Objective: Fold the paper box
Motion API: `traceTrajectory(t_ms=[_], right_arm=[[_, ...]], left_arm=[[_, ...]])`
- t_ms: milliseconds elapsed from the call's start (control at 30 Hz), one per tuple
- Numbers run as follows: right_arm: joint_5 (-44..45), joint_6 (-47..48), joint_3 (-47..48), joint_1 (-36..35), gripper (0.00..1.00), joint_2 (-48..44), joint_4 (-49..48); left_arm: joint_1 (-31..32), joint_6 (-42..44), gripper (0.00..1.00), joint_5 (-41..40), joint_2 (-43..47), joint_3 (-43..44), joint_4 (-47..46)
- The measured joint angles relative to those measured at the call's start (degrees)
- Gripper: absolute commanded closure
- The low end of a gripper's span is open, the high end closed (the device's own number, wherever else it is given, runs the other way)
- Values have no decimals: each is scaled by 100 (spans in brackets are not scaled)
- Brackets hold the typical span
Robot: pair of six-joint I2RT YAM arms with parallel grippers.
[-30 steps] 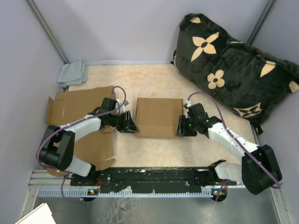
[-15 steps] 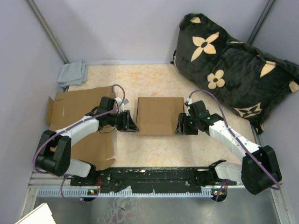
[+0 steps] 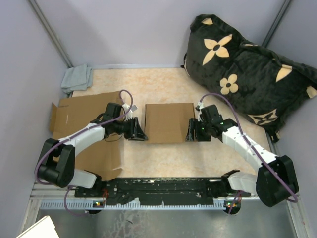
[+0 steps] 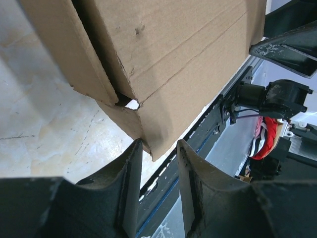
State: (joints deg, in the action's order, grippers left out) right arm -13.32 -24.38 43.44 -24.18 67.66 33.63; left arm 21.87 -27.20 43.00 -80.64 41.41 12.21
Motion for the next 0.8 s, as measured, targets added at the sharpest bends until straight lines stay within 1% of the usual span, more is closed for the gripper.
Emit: traceTrajectory(t_ms=[367, 800], right_arm=[[68, 83, 13, 0, 40, 101, -35], [481, 111, 7, -2, 40, 142, -149]], left_arm=[[0, 15, 61, -20, -138, -22, -42], [17, 13, 61, -46, -177, -48, -70]])
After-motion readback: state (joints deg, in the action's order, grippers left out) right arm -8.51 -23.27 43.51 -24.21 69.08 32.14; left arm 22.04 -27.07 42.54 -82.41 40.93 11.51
